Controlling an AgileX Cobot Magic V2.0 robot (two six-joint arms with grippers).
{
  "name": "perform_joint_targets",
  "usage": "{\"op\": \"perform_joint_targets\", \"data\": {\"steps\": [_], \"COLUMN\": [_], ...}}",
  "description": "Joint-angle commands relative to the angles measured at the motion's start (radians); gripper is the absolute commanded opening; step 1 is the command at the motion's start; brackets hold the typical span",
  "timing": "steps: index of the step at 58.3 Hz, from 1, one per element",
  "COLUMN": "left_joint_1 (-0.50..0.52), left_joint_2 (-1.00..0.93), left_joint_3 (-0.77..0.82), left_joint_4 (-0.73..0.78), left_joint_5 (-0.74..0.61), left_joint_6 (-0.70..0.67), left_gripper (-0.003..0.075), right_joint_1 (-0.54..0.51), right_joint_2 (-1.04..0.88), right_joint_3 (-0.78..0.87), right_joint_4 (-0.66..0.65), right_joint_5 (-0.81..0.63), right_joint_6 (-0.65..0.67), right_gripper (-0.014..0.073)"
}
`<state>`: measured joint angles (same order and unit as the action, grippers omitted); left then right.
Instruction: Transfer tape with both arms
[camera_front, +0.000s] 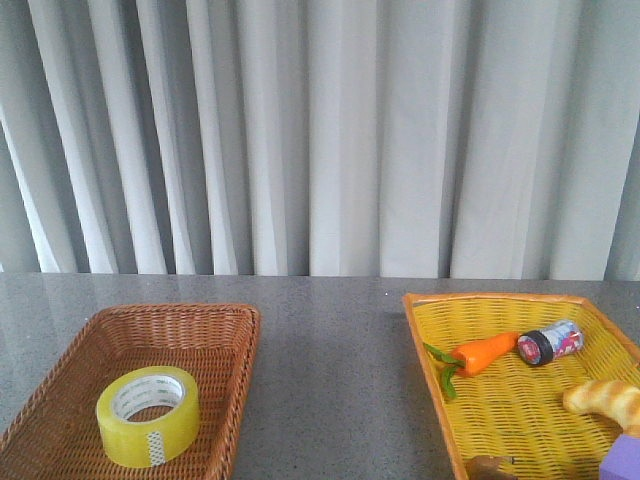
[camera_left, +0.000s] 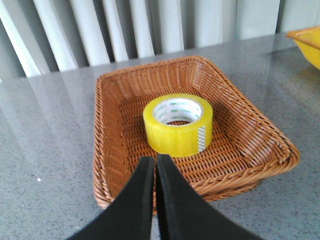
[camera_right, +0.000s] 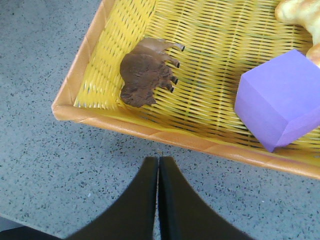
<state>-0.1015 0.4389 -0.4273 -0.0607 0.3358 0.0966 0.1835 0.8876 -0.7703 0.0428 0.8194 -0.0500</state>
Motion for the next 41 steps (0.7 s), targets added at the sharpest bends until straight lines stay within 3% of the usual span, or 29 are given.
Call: {"op": "perform_joint_targets", "data": {"steps": [1, 12, 22, 27, 41], "left_joint_1": [0.010, 0.048, 0.059, 0.059, 0.059], "left_joint_2": [-0.089, -0.273, -0.407, -0.476, -0.445], "left_joint_3": [0.070, 0.295, 0.434, 0.443, 0.443], "left_joint_4": [0.010, 0.008, 0.002, 0.002, 0.003], "left_joint_5": [-0.157, -0.336, -0.417, -0.373, -0.377], "left_joint_6": [-0.006, -0.006, -0.007, -0.007, -0.007], "left_gripper": [-0.0006, -0.0006, -0.0006, -0.0006, -0.0006], "right_joint_1": [-0.007, -0.007, -0.007, -0.007, -0.007], "right_joint_2": [-0.012, -0.012, -0.012, -0.012, -0.012], "right_joint_3": [-0.025, -0.025, -0.025, -0.025, -0.025], "right_joint_4": [0.002, 0.012, 0.014, 0.014, 0.014], "right_joint_5": [-0.043, -0.039, -0.040, -0.040, -0.036], "right_joint_6": [-0.012, -0.012, -0.012, -0.012, -0.012], "right_gripper": [-0.0007, -0.0007, -0.0007, -0.0007, -0.0007]}}
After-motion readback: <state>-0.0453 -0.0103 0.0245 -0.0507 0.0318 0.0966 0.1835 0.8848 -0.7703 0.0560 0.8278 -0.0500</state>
